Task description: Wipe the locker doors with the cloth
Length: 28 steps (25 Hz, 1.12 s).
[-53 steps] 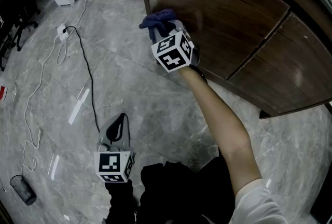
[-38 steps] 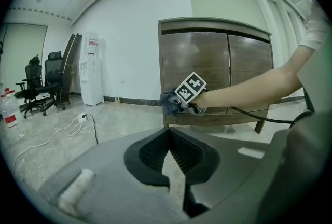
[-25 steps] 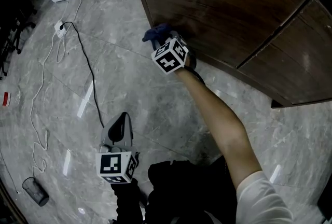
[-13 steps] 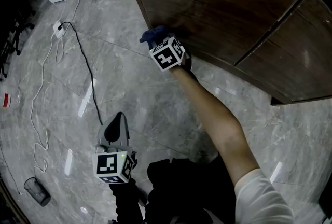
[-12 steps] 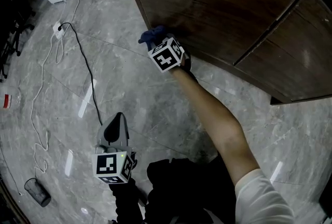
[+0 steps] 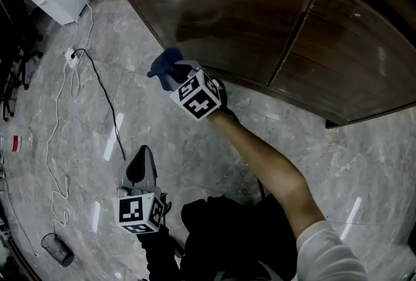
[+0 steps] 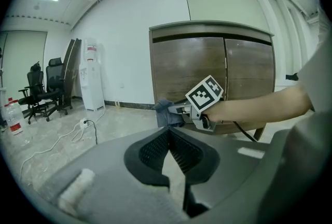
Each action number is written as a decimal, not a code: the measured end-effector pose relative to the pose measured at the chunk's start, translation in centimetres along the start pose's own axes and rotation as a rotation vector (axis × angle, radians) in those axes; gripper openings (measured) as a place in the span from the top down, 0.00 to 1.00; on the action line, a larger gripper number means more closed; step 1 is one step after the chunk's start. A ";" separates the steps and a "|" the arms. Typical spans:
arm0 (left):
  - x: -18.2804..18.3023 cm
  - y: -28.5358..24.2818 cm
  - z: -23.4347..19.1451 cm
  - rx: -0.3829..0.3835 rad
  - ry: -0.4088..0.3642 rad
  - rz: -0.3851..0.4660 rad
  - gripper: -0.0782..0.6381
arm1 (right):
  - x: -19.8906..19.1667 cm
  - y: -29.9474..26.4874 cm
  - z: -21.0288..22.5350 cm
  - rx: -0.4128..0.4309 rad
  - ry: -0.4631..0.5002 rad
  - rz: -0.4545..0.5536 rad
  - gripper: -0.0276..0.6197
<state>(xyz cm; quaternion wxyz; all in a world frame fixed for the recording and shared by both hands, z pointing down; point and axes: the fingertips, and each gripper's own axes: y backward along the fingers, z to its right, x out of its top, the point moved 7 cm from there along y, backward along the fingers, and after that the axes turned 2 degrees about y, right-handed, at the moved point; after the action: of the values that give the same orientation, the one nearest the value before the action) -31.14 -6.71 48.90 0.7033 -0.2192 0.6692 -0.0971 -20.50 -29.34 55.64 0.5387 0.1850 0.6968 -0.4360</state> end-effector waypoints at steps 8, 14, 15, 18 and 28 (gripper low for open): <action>12.0 5.9 4.7 -0.052 0.017 -0.060 0.89 | 8.2 13.0 -2.1 0.049 -0.062 0.006 0.82; 25.5 11.8 7.4 -0.090 -0.113 -0.048 0.89 | 17.0 25.8 -3.1 0.031 -0.162 0.010 0.82; 28.0 12.8 7.8 -0.100 -0.096 -0.038 0.89 | 18.8 28.3 -3.1 0.012 -0.185 0.020 0.82; 34.9 15.9 8.9 -0.124 -0.030 -0.005 0.89 | 24.3 35.9 -3.0 -0.050 -0.246 0.042 0.82; 51.8 24.3 15.2 -0.230 -0.109 0.090 0.89 | 39.2 56.7 -4.4 -0.236 -0.248 0.099 0.82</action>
<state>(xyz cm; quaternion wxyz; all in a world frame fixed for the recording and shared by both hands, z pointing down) -15.53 -4.79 -8.15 0.7125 -0.2731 0.6459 0.0240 4.38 -2.79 -3.07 0.6594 0.0996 0.6612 -0.3437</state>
